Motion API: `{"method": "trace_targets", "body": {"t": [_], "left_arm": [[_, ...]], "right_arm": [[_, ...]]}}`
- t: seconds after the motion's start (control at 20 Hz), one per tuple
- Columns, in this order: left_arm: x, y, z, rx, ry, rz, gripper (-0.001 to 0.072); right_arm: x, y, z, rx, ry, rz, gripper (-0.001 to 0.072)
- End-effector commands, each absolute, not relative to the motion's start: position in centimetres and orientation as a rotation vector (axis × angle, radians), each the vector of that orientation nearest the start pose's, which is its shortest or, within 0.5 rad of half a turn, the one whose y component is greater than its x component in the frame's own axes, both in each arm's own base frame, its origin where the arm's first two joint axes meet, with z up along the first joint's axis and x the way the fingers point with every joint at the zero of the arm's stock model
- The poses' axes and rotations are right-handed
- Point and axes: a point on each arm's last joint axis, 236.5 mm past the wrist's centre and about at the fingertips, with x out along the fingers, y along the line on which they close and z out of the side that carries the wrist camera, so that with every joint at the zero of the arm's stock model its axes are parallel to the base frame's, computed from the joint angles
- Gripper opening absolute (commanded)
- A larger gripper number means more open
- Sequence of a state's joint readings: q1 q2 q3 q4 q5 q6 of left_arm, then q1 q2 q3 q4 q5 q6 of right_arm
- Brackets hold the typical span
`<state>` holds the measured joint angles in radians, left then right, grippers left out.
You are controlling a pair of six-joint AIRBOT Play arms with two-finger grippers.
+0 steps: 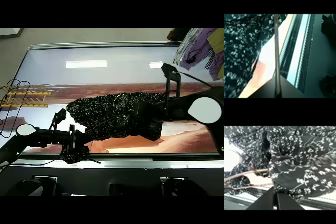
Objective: Fold the clothes and pants, and hang the long-sleeved shirts on hangers.
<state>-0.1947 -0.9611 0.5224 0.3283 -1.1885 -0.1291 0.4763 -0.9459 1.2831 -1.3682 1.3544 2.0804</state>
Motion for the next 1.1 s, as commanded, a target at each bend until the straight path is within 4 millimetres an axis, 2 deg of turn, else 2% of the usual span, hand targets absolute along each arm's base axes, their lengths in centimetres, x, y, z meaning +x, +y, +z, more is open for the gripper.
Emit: {"method": "trace_targets", "body": {"t": [0.0,0.55,0.85,0.9,1.05], "left_arm": [[21.0,-26.8,3.2,-0.001,0.665,-1.372,0.0023],[21.7,-30.1,2.8,-0.034,0.615,-1.358,0.0023],[22.3,-30.6,2.4,-0.018,0.61,-1.324,0.0024],[22.2,-30.6,2.4,-0.016,0.608,-1.325,0.0024],[22.2,-30.6,2.4,-0.016,0.608,-1.325,0.0024]], "right_arm": [[27.1,19.6,16.2,0.347,1.168,0.325,0.0029],[26.5,20.2,16.2,0.35,1.188,0.357,0.0029],[26.4,20.3,16.2,0.354,1.194,0.363,0.0041],[26.4,20.4,16.3,0.354,1.192,0.363,0.011],[26.1,20.2,16.2,0.35,1.202,0.362,0.0461]]}}
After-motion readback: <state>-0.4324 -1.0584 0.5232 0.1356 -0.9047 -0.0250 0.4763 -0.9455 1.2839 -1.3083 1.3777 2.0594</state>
